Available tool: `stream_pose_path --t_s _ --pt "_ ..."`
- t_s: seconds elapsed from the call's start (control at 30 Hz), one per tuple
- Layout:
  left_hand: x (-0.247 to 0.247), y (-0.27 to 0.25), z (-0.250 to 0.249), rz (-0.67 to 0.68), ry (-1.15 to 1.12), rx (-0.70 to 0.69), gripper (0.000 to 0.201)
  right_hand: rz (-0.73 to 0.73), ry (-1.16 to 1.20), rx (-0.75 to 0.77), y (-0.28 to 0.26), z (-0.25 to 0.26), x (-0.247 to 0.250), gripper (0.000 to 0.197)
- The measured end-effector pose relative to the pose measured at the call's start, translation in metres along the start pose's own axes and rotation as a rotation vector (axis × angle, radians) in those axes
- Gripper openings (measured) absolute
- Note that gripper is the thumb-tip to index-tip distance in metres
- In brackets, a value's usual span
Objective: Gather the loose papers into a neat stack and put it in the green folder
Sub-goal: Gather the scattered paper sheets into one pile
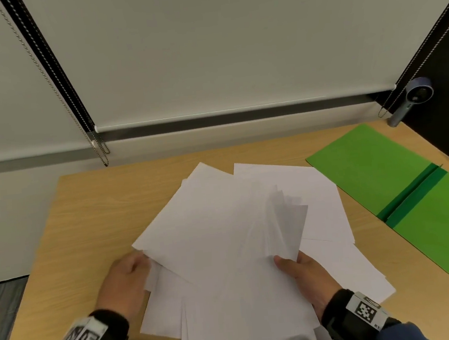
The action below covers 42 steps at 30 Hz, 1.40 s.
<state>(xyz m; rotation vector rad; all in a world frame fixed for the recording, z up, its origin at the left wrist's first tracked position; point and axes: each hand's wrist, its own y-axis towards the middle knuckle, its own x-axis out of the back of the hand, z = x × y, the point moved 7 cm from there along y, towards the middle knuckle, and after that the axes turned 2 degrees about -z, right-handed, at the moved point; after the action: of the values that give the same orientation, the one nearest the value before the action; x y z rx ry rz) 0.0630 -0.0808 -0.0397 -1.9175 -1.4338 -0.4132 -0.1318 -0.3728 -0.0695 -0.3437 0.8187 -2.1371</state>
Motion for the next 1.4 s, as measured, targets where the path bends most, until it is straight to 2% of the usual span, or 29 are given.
stream_pose_path --t_s 0.07,0.1,0.17,0.23,0.27,0.33,0.4,0.43,0.5,0.6,0.7,0.8,0.83,0.9,0.97,1.03,1.1,1.17,1.27,1.33,1.4 --pt "-0.007 0.021 -0.007 0.026 0.072 0.006 0.043 0.003 -0.008 0.009 0.001 0.002 -0.006 0.021" --pt "-0.013 0.028 -0.012 0.05 0.155 0.011 0.043 0.003 -0.011 0.014 0.002 0.003 -0.009 0.019" --pt "-0.022 0.035 -0.023 0.087 0.371 -0.008 0.029 -0.006 -0.013 0.026 0.005 0.006 -0.014 0.018" --pt "-0.021 0.041 -0.038 0.044 0.528 -0.041 0.035 -0.014 -0.026 0.036 0.008 0.007 -0.016 0.018" --pt "-0.015 0.047 -0.046 -0.023 0.536 -0.057 0.036 -0.013 -0.026 0.037 0.01 0.006 -0.017 0.017" --pt "-0.002 0.062 -0.054 -0.109 0.441 -0.019 0.04 -0.009 -0.017 0.026 0.01 0.004 -0.018 0.017" --pt "-0.004 0.075 -0.05 -0.032 0.445 0.066 0.059 0.001 -0.002 0.016 0.01 0.002 -0.019 0.018" --pt "-0.01 0.077 -0.049 0.04 0.482 0.087 0.061 0.004 0.003 0.012 0.01 0.002 -0.019 0.018" --pt "-0.023 0.074 -0.049 0.154 0.532 0.051 0.045 -0.004 0.008 0.003 0.011 0.0 -0.017 0.02" --pt "-0.025 0.064 -0.048 0.195 0.559 -0.035 0.017 -0.018 0.012 -0.01 0.011 -0.003 -0.015 0.024" --pt "-0.026 0.045 -0.031 0.265 0.504 -0.03 0.016 -0.018 0.018 -0.014 0.01 -0.003 -0.013 0.023" --pt "-0.024 0.026 -0.026 0.204 0.352 -0.055 0.047 -0.007 0.045 -0.024 0.008 0.003 -0.017 0.021" --pt "-0.024 0.025 -0.026 0.171 0.283 -0.039 0.05 0.008 0.056 -0.024 0.007 0.007 -0.019 0.024" --pt "-0.03 0.022 -0.029 0.155 0.212 -0.042 0.042 0.063 0.088 -0.045 0.007 0.013 -0.025 0.025" --pt "-0.04 0.019 -0.031 0.168 0.201 -0.089 0.02 0.093 0.1 -0.069 0.01 0.016 -0.029 0.022" --pt "-0.048 0.014 -0.032 0.167 0.227 -0.146 0.005 0.081 0.054 -0.07 0.014 0.018 -0.036 0.028" --pt "-0.051 0.011 -0.032 0.156 0.266 -0.187 0.012 0.059 -0.015 -0.059 0.016 0.019 -0.04 0.044" --pt "-0.047 0.012 -0.038 0.113 0.201 -0.211 0.016 0.033 -0.066 -0.008 0.02 0.02 -0.036 0.052" --pt "-0.033 0.024 -0.054 0.031 0.106 -0.202 0.013 -0.012 -0.099 0.058 0.008 0.028 -0.014 0.041" --pt "-0.031 0.036 -0.071 0.045 0.136 -0.182 0.014 -0.057 -0.086 0.112 -0.002 0.032 0.019 0.023" --pt "-0.04 0.05 -0.094 0.089 0.207 -0.204 0.015 -0.106 -0.024 0.16 -0.018 0.04 0.059 0.017"
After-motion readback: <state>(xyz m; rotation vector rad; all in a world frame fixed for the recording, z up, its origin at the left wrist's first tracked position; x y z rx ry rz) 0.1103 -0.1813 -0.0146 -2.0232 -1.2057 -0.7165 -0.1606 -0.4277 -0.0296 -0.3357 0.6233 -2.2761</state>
